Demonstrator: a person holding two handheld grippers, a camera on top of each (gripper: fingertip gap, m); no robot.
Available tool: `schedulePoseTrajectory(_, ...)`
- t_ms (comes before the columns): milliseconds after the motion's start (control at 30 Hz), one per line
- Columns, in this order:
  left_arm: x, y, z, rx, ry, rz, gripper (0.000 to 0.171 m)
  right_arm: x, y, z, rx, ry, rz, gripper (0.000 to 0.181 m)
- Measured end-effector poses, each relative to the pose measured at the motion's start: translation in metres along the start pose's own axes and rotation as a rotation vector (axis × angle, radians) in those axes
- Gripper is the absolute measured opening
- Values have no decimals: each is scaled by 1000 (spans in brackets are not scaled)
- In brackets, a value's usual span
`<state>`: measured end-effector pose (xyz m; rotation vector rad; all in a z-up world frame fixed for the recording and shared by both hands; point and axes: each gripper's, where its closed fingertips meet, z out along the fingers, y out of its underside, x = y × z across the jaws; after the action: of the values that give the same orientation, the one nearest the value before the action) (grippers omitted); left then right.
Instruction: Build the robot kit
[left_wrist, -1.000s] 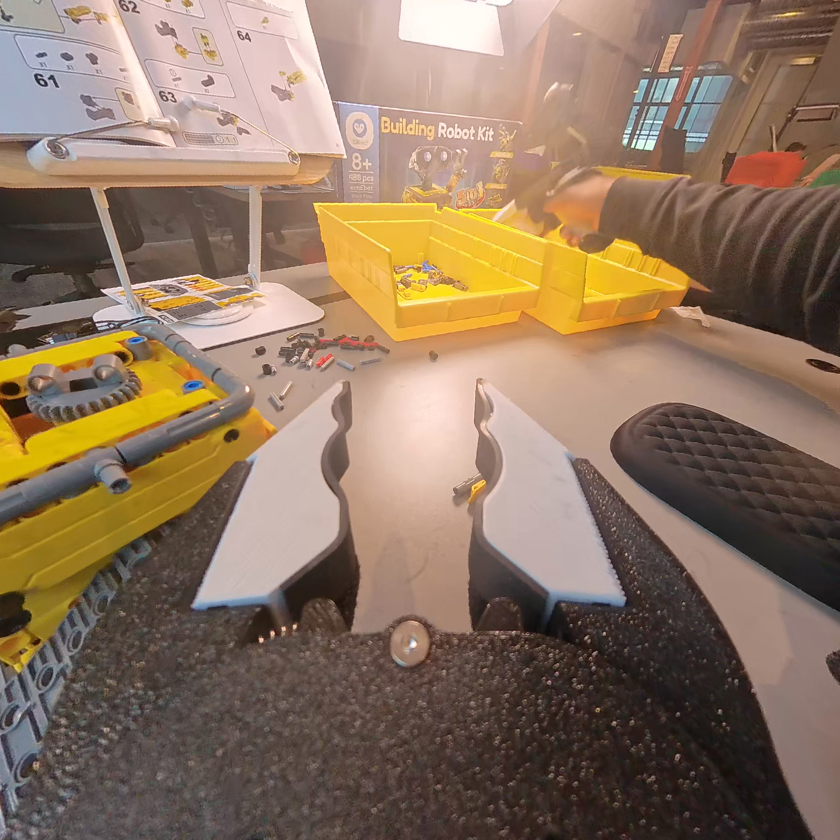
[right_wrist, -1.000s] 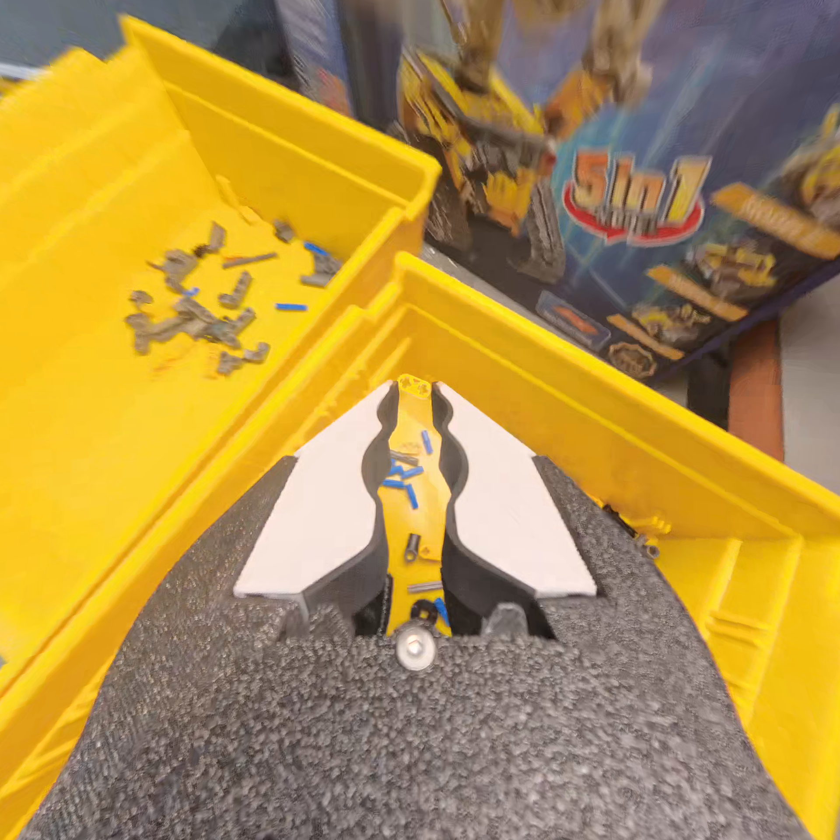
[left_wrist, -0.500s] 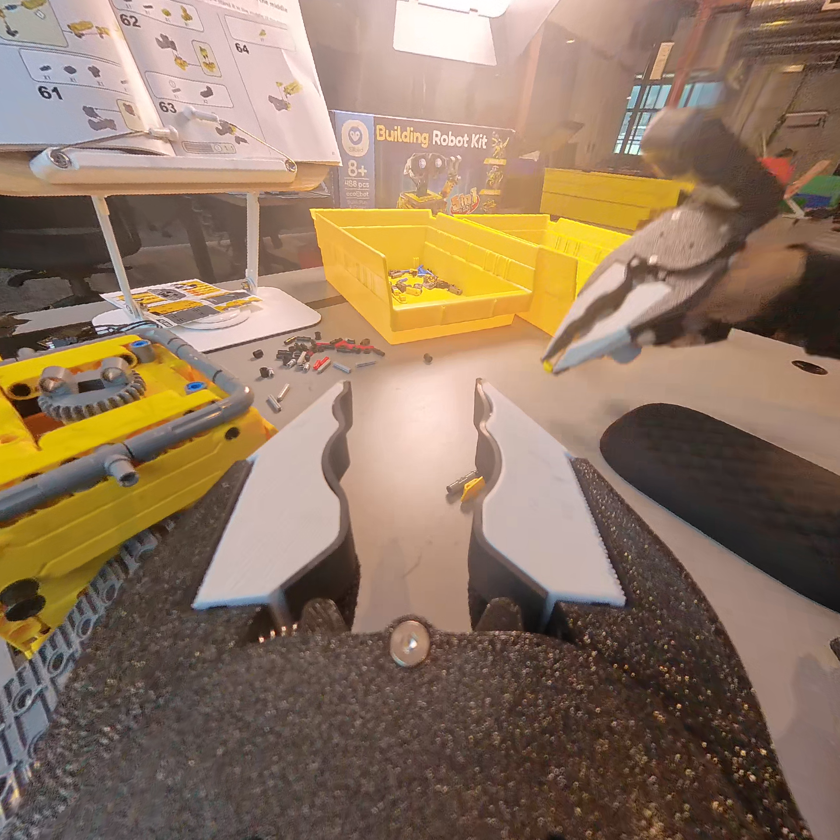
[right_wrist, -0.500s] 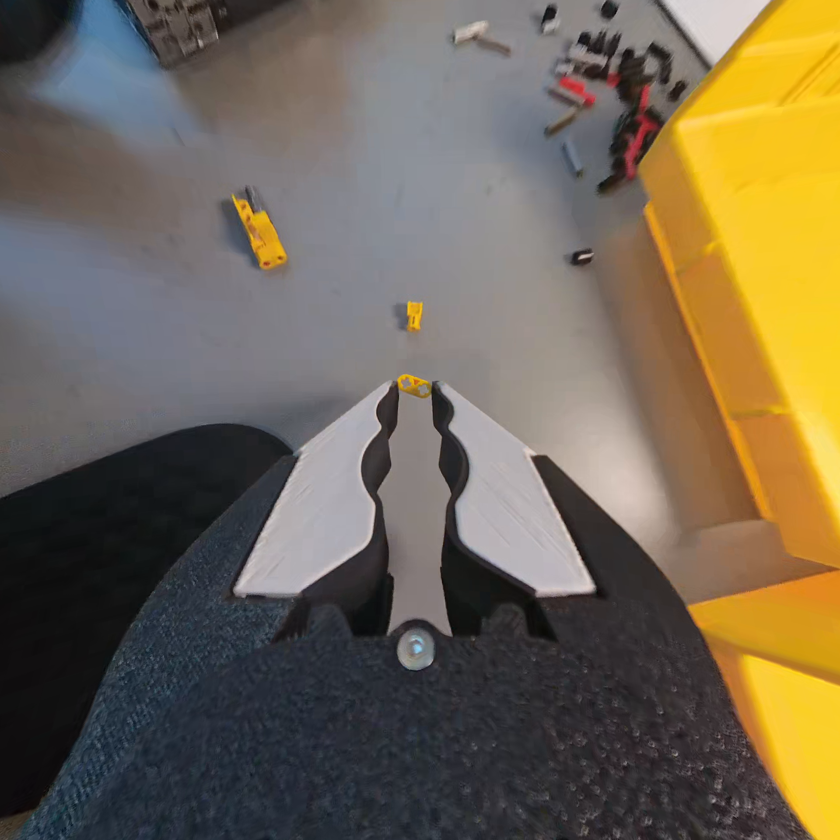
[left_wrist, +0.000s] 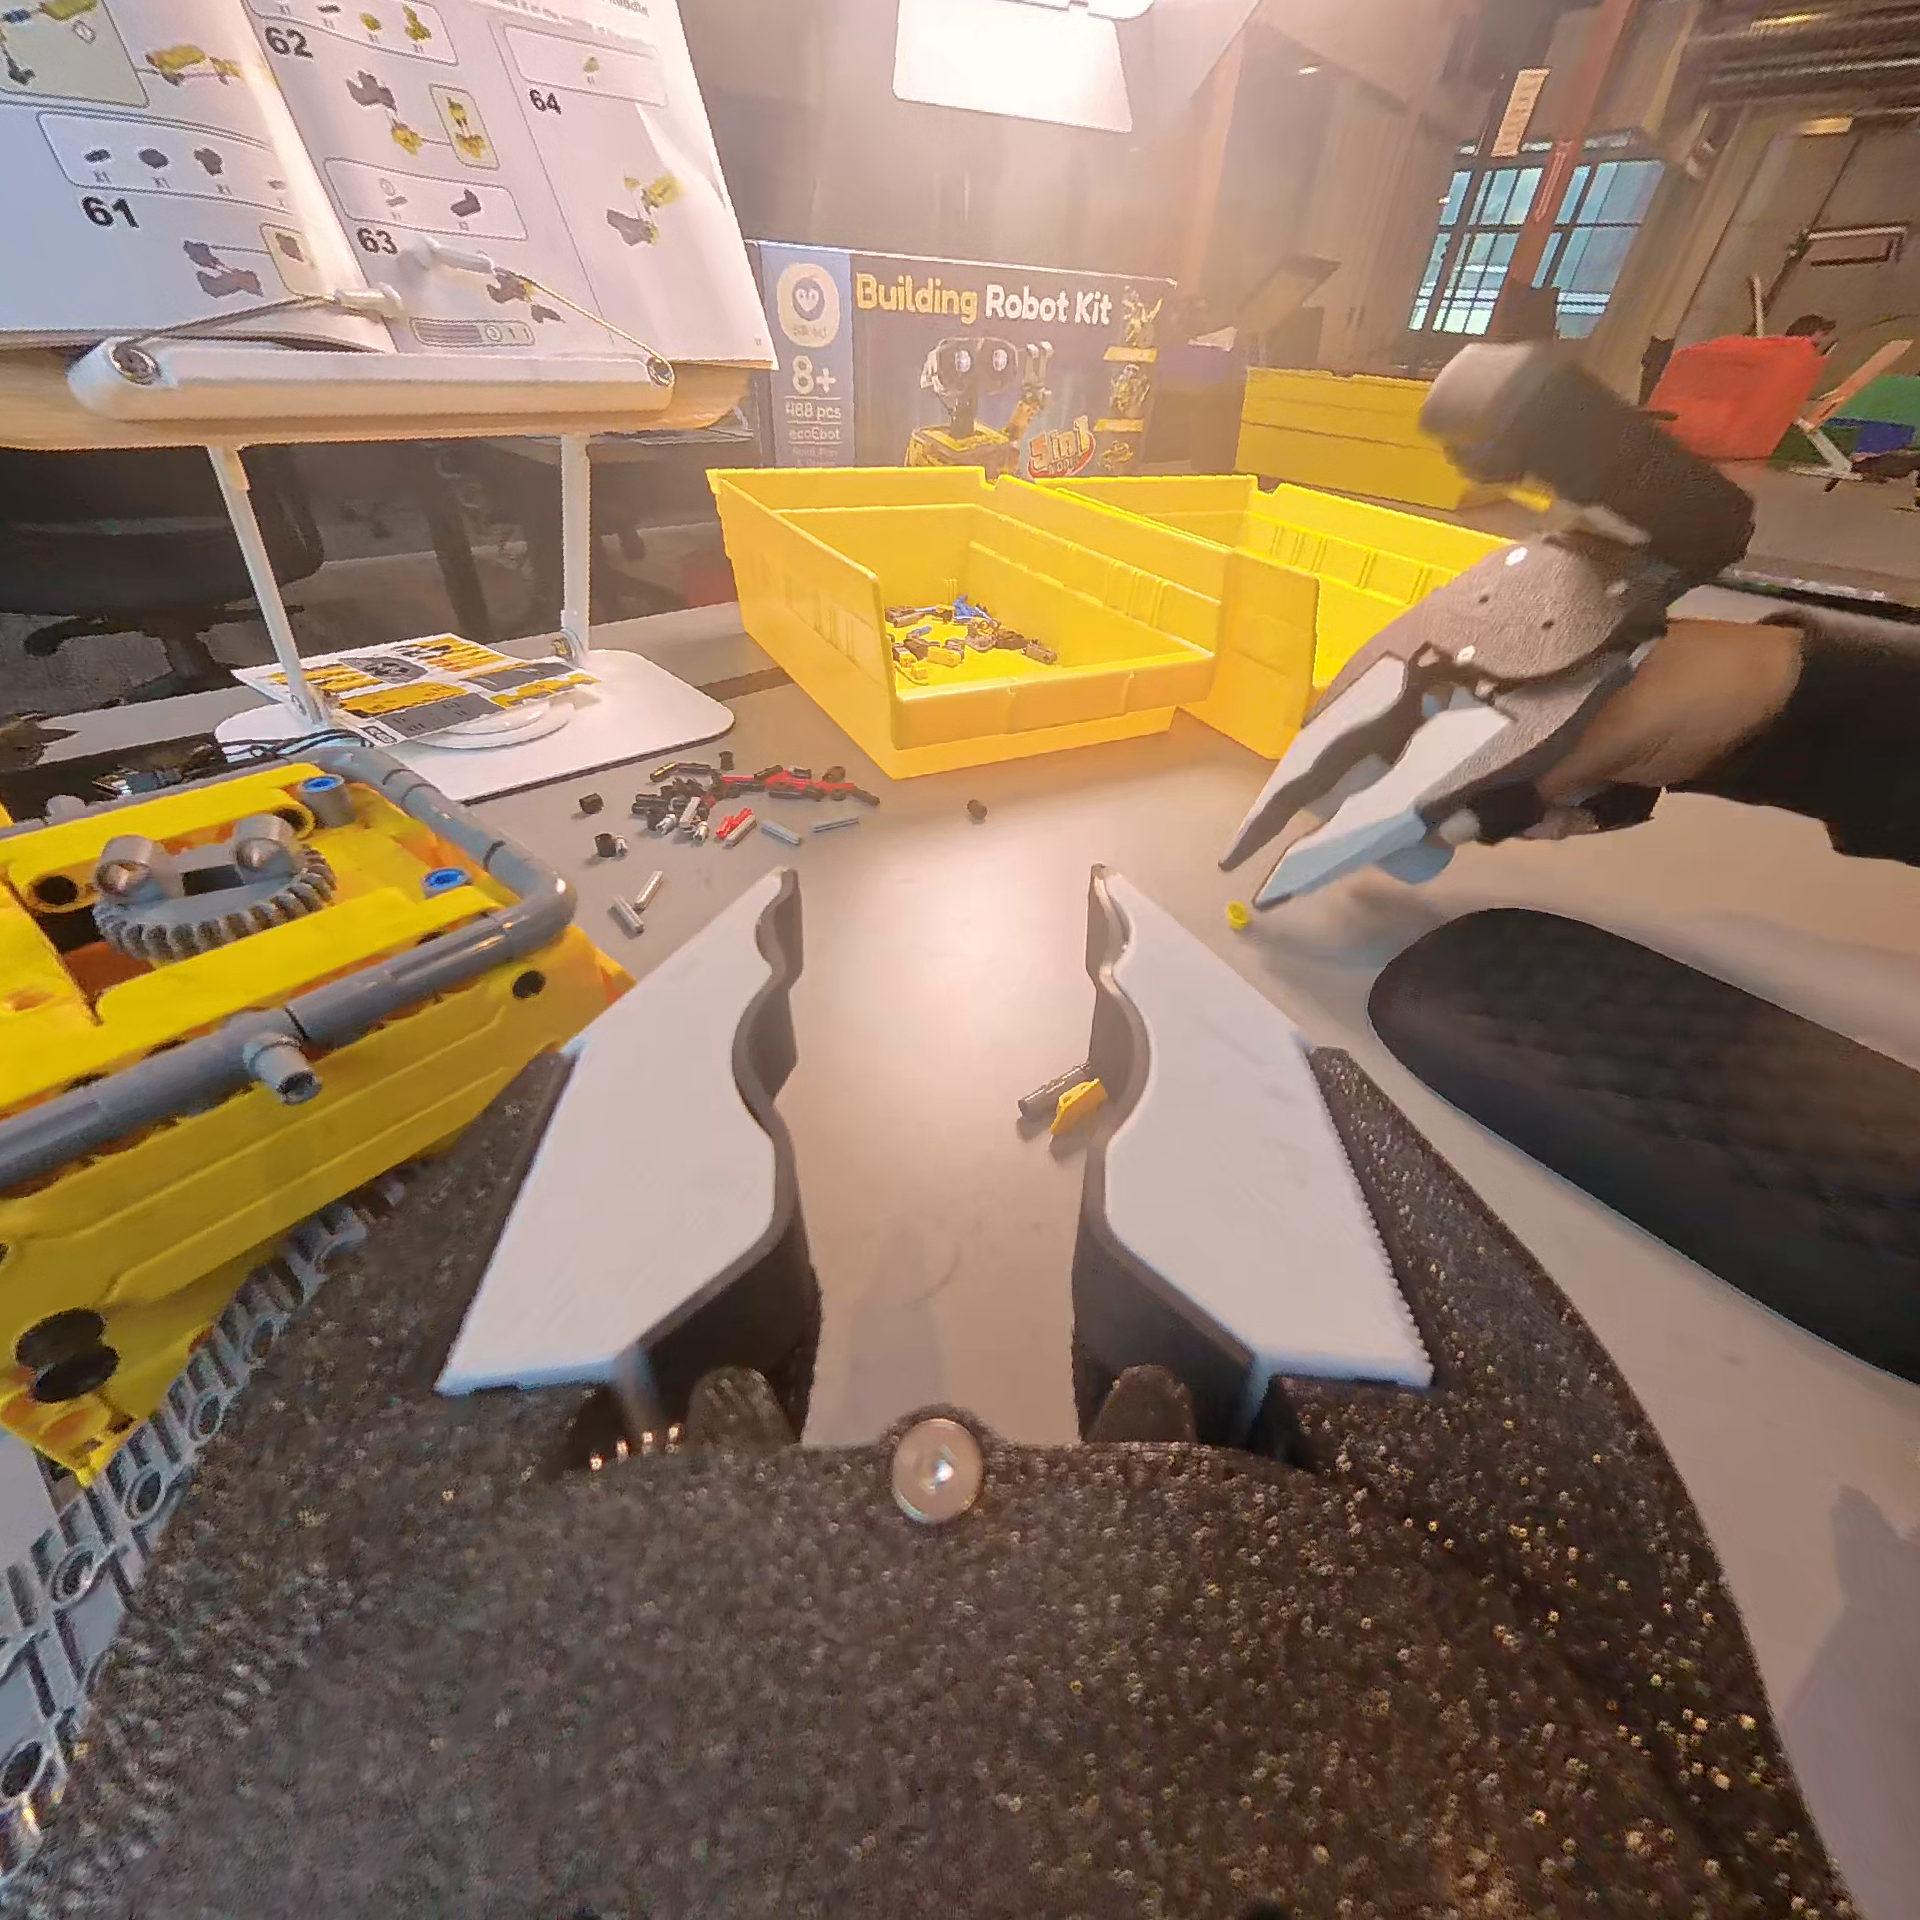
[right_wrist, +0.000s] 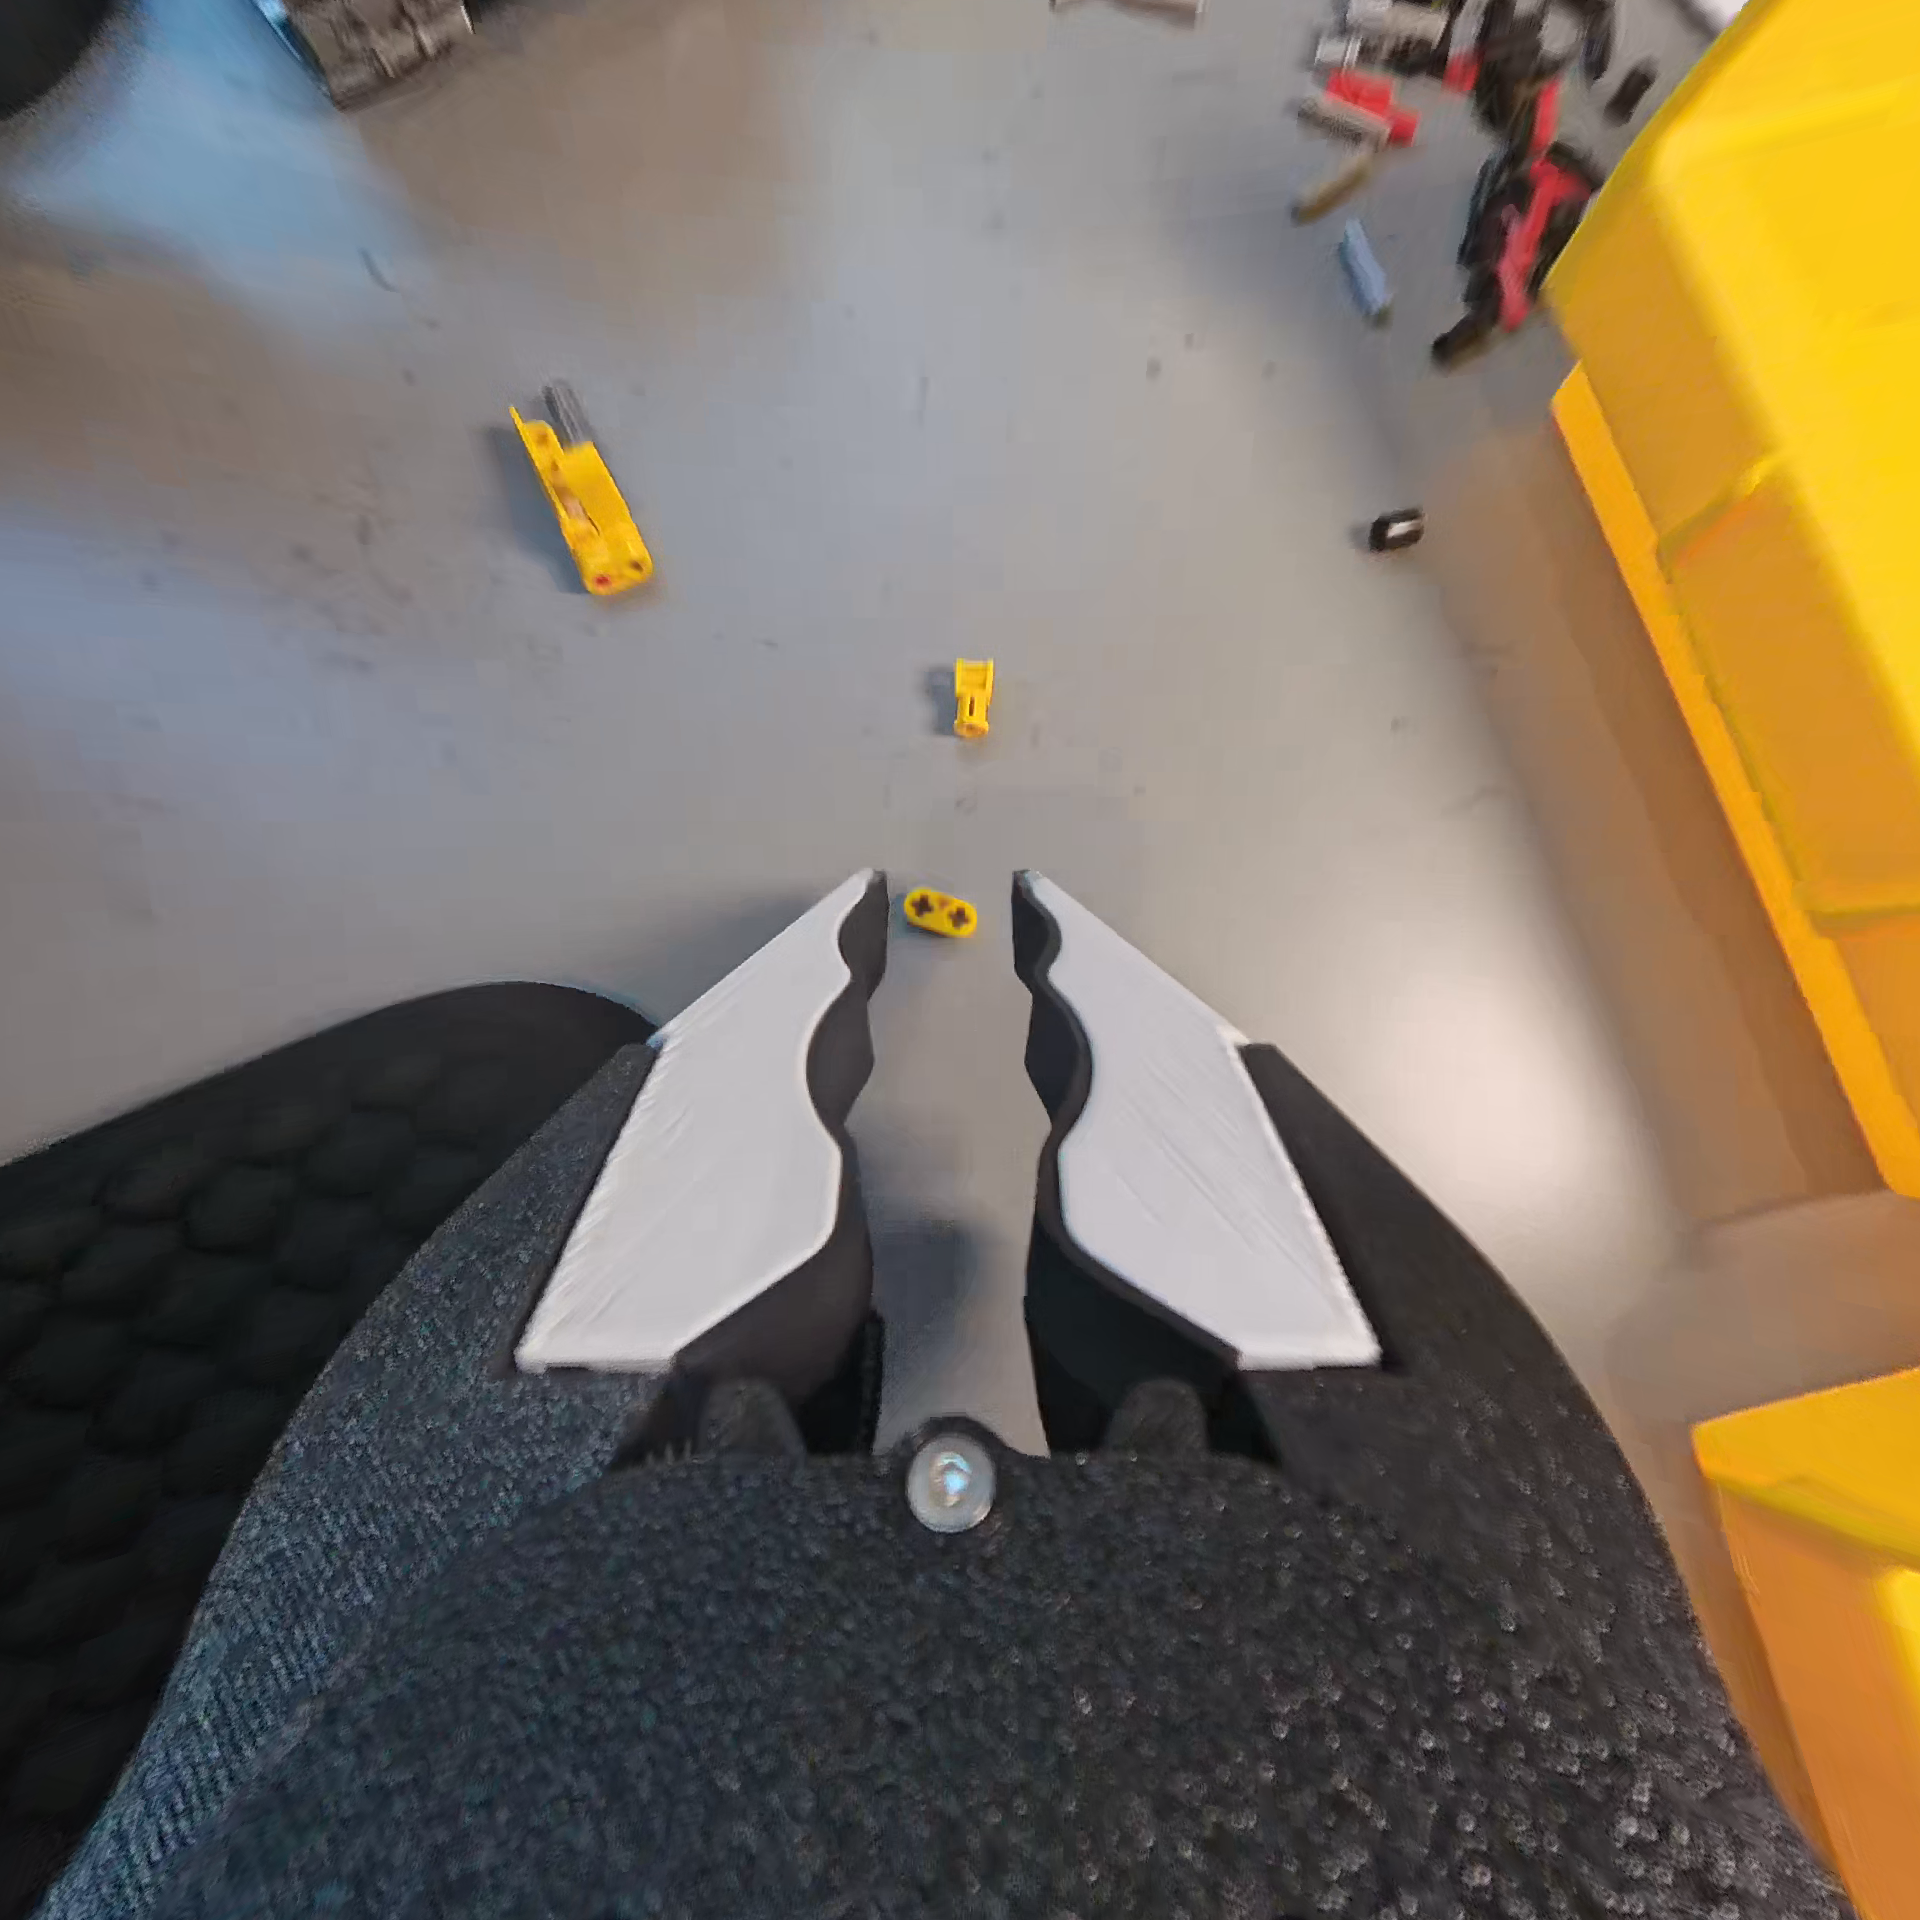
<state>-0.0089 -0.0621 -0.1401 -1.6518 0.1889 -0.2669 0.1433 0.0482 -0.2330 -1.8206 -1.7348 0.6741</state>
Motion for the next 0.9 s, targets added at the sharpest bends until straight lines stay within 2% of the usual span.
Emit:
schedulePoseTrajectory(67, 0, 1, 0, -4, 1, 0, 54, 11, -28, -24, 106, 31, -9, 24)
schedulePoseTrajectory(167, 1, 2, 1, -14, 2, 5, 54, 62, -72, -81, 256, 207, 2, 25)
schedulePoseTrajectory(267, 2, 4, 2, -22, 5, 11, 54, 139, -93, -136, 328, 411, 81, 25)
schedulePoseTrajectory(367, 2, 3, 2, -18, 3, 10, 54, 239, -76, -171, 318, 642, 182, 21)
schedulePoseTrajectory(467, 0, 3, 1, -15, 1, -1, 54, 319, -29, -159, 235, 685, 322, 21)
schedulePoseTrajectory(567, -1, 4, 1, -16, -2, -4, 54, 356, 16, -124, 166, 607, 468, 19)
schedulePoseTrajectory(733, 0, 8, 4, -32, -6, 10, 54, 360, 46, -74, 63, 483, 525, 18)
schedulePoseTrajectory(900, 2, 15, 8, -59, -6, 20, 54, 355, 58, -54, -30, 442, 561, 17)
